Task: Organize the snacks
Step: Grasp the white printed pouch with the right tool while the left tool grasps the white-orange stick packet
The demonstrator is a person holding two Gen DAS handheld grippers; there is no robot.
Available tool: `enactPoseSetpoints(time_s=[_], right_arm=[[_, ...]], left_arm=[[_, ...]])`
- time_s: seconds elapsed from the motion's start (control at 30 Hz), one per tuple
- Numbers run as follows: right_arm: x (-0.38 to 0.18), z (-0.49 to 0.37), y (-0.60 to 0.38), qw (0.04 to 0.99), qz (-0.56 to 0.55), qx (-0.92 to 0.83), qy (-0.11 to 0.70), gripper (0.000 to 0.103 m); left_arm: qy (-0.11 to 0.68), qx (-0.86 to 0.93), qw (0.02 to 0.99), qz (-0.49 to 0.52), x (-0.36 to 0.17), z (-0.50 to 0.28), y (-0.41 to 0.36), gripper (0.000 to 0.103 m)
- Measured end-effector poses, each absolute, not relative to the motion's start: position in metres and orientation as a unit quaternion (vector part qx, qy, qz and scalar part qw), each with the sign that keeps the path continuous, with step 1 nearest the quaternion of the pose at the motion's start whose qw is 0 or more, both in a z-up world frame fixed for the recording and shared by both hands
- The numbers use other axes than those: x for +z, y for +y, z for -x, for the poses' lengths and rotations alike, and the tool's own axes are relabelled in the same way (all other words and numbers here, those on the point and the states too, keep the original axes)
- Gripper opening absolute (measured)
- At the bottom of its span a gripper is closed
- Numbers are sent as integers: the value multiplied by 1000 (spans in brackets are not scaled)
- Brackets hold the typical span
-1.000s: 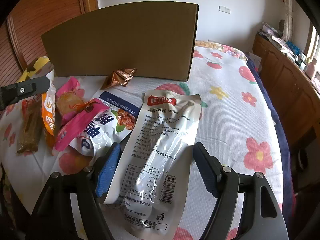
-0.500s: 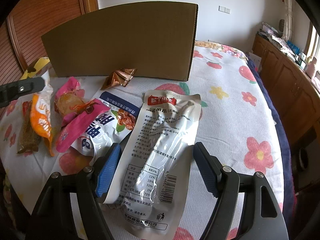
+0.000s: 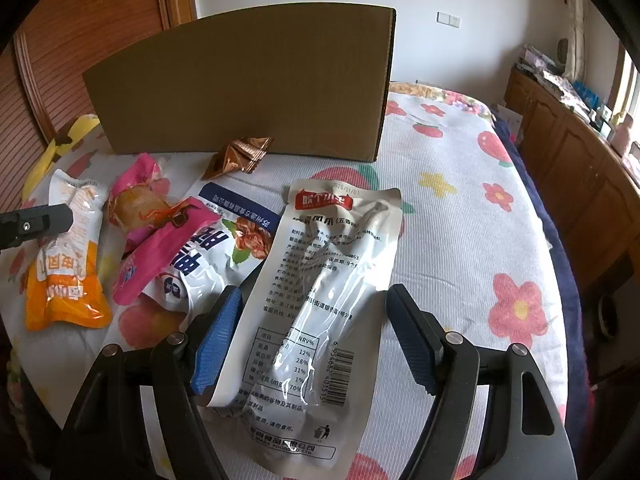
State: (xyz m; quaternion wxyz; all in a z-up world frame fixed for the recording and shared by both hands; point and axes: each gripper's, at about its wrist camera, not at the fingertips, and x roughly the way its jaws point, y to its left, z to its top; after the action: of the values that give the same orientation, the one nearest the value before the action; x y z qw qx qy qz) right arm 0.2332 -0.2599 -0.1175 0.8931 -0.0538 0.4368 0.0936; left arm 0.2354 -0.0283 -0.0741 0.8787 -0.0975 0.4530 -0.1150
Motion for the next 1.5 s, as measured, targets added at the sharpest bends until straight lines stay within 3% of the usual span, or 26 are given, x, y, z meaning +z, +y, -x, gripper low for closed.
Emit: enactPoseSetpoints(time_s=[0.5, 0.67, 1.03, 1.33, 1.5], right_arm=[[-117, -233, -260, 893, 54, 94, 437, 76], [-117, -233, -260, 893, 54, 94, 437, 76], [-118, -233, -260, 894, 48, 93, 435, 75], [-109, -229, -255, 905, 56, 87, 413, 43], [-102, -230, -256, 907, 45, 93, 409, 37]], left_arm=[[451, -110, 881, 90, -81, -258, -31, 58], [451, -117, 880, 88, -85, -256, -29, 29], [400, -149, 900, 86, -53, -230, -27, 21], [361, -176, 913, 69, -36, -209, -40, 21], [344, -179, 919, 65, -29, -202, -41, 21]])
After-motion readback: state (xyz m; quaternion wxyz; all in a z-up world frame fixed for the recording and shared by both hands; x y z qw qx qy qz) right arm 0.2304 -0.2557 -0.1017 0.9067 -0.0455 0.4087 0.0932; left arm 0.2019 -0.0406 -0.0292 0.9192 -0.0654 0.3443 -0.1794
